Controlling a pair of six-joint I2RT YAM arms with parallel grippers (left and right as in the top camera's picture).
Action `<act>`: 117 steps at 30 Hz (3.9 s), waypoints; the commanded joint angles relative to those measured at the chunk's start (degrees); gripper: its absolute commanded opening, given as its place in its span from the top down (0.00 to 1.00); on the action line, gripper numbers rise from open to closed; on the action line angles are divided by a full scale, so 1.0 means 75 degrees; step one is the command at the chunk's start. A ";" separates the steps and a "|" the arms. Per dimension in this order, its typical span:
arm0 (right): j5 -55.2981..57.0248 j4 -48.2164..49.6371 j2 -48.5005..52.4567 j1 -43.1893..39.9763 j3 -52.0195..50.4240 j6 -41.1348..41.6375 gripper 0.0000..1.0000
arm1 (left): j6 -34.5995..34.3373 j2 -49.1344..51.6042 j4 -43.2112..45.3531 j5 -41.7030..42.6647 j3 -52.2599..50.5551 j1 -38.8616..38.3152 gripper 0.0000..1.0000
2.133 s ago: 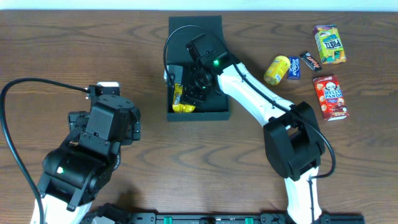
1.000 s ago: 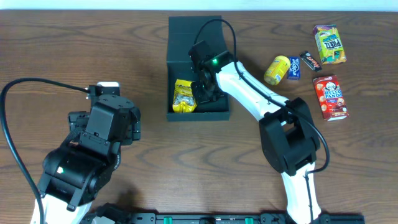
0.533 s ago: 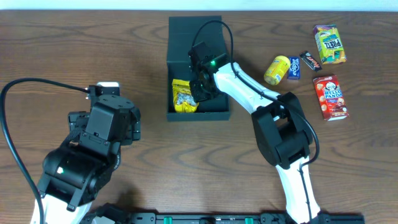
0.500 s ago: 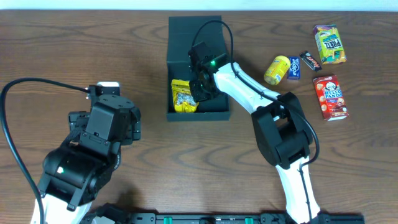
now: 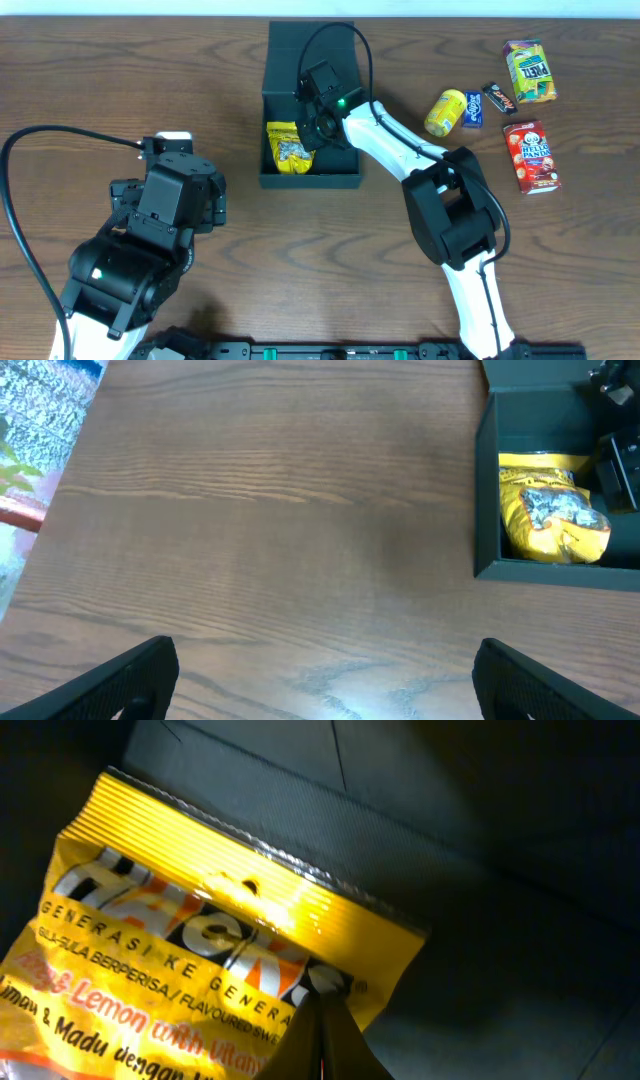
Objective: Pack container
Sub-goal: 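Lower the candy bag into the box and release it, then move the right gripper to the Pretz box and grasp it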
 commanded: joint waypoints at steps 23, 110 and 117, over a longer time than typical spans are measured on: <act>-0.1209 -0.0434 -0.1020 -0.0306 0.0251 -0.0816 0.99 | -0.0087 -0.0009 -0.0029 0.0000 0.0050 0.0012 0.05; 0.1714 0.1335 -0.0988 -0.5849 0.0583 -0.2538 0.30 | -0.0087 -0.0009 -0.0029 0.0003 0.0050 0.0012 0.05; 0.1192 0.1635 -0.0201 -0.6362 0.0583 -0.2646 0.01 | -0.0087 -0.0009 -0.0029 0.0000 0.0050 0.0012 0.05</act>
